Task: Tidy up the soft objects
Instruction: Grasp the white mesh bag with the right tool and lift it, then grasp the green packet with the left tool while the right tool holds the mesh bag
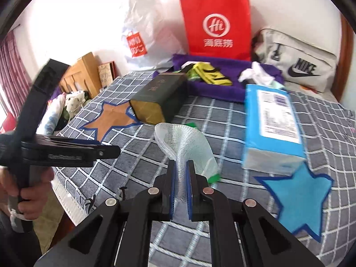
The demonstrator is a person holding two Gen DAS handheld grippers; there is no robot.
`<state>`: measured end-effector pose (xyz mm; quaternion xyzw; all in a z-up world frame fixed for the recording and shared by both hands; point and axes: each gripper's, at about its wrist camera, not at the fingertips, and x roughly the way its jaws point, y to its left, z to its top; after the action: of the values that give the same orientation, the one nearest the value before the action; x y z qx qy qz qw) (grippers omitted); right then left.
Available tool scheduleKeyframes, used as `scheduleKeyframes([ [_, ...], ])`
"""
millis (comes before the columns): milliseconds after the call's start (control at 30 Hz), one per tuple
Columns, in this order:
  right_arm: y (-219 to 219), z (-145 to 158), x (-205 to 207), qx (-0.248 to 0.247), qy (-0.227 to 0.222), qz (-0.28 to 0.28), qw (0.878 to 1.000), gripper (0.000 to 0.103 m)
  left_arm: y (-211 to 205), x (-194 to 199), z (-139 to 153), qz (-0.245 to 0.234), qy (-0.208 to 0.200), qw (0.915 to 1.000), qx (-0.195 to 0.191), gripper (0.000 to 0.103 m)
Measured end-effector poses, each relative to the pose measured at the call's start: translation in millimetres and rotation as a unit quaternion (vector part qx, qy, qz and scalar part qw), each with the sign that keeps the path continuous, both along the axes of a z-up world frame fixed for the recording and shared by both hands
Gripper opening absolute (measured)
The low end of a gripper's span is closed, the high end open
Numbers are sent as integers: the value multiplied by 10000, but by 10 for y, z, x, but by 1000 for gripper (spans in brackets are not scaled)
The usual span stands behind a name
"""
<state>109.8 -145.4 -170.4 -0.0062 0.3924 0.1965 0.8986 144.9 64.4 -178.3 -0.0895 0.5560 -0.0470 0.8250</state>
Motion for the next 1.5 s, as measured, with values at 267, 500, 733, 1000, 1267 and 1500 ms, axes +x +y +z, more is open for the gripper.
scheduleKeyframes([
  [267,-470,85,-160,-57,-241,-376,9990,8,-471,107,-97,-310,125,9993,185,58],
  [500,-826,33,-159,25,-232,-690,9973,8,-793,239,-145,-401,186,9990,84,58],
  [733,-1064,-67,-101,152,-132,-857,9961,8,-994,316,-230,-360,238,9991,-5,64],
  [1000,-1182,-154,-47,263,-19,-909,9955,8,-1125,402,-283,-230,224,9994,87,75],
  [1267,-1221,-226,-29,304,102,-882,9956,8,-1372,516,-346,-188,4,9968,782,82],
  [1500,-1214,-258,-51,278,154,-860,9958,8,-1377,480,-368,-293,-108,9940,1045,86],
])
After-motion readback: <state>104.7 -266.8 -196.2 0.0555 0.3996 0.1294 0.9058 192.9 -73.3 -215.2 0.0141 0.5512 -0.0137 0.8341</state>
